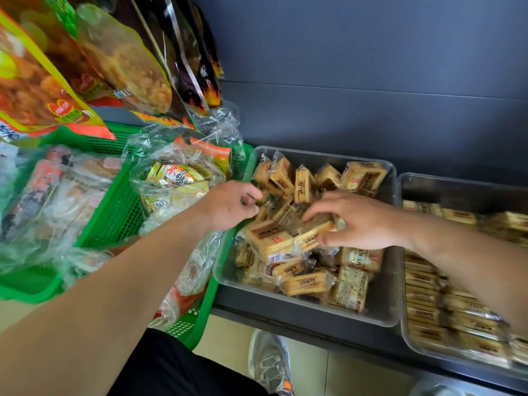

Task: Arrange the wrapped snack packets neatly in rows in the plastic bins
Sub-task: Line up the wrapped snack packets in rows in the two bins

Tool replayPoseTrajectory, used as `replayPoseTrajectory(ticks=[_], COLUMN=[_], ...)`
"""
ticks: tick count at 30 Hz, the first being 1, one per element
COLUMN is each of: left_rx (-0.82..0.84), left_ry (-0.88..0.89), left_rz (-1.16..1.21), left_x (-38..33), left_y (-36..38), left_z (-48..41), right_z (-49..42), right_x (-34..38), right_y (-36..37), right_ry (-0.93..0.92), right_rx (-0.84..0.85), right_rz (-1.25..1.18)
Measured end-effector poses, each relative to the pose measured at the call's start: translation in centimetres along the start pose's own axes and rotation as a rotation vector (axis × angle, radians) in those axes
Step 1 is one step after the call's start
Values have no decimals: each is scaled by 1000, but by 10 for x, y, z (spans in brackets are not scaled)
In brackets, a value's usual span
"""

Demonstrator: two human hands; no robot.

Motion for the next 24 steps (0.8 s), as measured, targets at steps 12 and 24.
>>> replayPoseTrajectory(ticks=[12, 24], left_rx=[130, 2], left_ry=[-14, -34], left_rz=[32, -53], left_x=[-11, 26], left_y=[-7, -21], left_z=[29, 10], right_z=[-61, -24], right_x=[62, 56], right_y=[14, 27], right_ry=[17, -11], right_rx=[26, 70], right_rz=[-137, 187])
Point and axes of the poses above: each hand's wrist, its own z-axis away from the middle knuckle, its own y-axis out of the palm, x = y × z, the point moved 2 cm from there along -z, towards the middle knuckle, and after that the axes turned 10 degrees about -x, right-handed, at the moved point
